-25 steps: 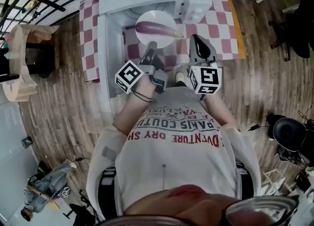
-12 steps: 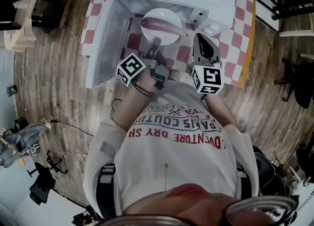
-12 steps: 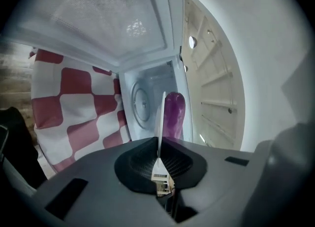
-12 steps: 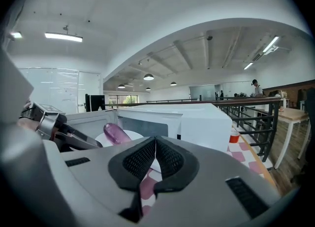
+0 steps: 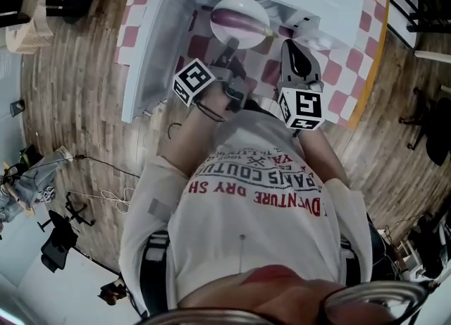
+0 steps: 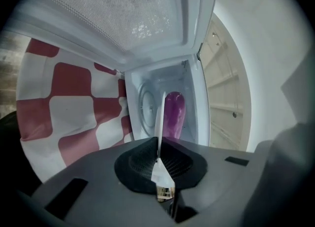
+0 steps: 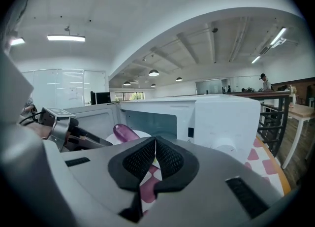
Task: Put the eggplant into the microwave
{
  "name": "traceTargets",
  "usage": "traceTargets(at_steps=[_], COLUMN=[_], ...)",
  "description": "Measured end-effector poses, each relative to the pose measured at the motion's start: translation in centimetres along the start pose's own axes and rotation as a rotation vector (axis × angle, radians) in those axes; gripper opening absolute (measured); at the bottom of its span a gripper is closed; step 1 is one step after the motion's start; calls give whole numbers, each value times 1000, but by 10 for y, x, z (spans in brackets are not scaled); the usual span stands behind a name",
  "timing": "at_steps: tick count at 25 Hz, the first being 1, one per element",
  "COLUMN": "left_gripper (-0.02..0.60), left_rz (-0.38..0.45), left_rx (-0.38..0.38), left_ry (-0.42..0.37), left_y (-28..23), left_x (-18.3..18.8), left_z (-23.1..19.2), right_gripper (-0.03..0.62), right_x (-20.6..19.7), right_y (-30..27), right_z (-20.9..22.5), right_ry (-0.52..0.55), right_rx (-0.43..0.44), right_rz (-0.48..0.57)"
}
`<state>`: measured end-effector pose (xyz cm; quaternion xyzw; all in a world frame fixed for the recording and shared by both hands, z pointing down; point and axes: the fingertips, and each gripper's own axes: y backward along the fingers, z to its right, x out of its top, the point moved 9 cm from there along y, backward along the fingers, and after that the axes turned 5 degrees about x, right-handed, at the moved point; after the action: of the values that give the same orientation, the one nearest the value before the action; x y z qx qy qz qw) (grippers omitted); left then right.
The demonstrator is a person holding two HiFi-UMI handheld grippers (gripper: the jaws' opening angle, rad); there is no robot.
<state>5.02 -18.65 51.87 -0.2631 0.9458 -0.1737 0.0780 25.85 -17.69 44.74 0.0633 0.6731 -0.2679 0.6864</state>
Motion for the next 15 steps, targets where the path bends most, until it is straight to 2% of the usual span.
traceTargets(at_steps=[5, 15], left_gripper=[37, 37], left_rz=[-24, 16], left_rx=[22, 57], left_ry=[-7, 16], left_y=[-30, -79], left_x=[16, 41], left_z=[-17, -28], right_gripper=[26, 26], right_x=[-5, -10], right_y=[-17, -48], right_z=[-6, -6], right_ry=[13, -5], right_rx=[26, 48], right_rz=[-27, -71])
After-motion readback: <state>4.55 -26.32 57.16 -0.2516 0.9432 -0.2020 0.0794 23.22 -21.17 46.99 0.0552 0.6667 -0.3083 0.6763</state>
